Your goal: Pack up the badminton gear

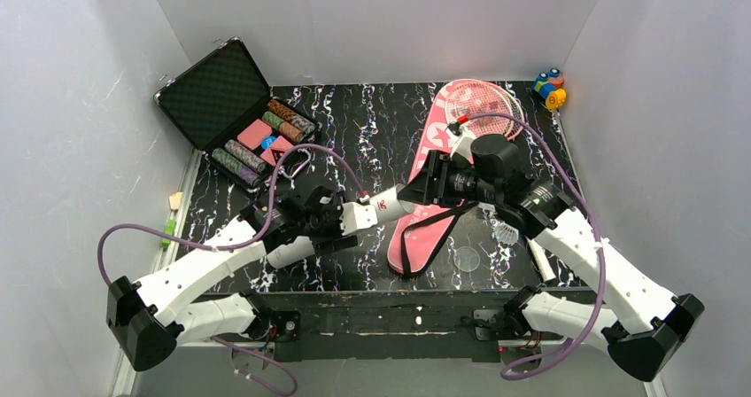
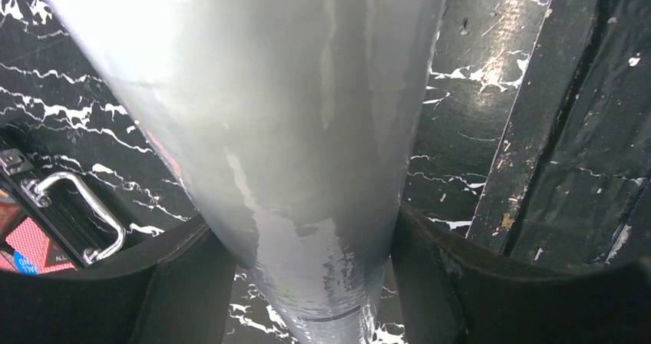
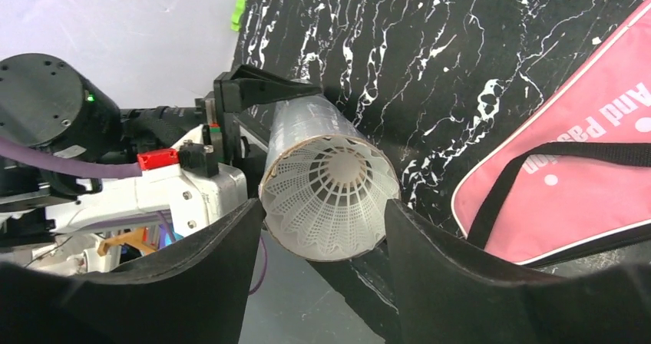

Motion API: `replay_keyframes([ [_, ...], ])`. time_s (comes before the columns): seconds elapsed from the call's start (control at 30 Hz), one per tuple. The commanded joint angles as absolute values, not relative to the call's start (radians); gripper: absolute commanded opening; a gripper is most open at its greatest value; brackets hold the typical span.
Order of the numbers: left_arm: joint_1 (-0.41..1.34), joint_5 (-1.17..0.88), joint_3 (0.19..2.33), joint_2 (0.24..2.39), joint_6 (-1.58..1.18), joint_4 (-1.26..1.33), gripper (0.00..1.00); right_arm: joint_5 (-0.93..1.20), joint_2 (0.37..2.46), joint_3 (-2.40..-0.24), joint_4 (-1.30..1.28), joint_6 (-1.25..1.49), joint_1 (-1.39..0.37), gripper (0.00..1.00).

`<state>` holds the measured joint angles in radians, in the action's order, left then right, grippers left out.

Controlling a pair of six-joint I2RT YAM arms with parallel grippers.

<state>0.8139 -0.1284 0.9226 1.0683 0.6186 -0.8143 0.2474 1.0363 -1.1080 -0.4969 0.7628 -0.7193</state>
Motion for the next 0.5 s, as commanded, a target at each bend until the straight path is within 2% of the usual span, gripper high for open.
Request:
replay_keyframes([
  [0.0,0.825,-0.195,0.926,1.05,0.643,-0.779,0.48,0.233,0.969,-1.128,-0.43,0.79,-0.719,0.69],
  [0.17,0.825,-0.208,0.919,1.016,0.65,-0.781,0.47,0.203,0.907,-1.154,-0.493,0.764,-0.67,0.71],
  [0.47,0.825,-0.222,0.934,0.998,0.629,-0.786,0.47,0.181,0.918,-1.106,-0.558,0.744,-0.634,0.7],
])
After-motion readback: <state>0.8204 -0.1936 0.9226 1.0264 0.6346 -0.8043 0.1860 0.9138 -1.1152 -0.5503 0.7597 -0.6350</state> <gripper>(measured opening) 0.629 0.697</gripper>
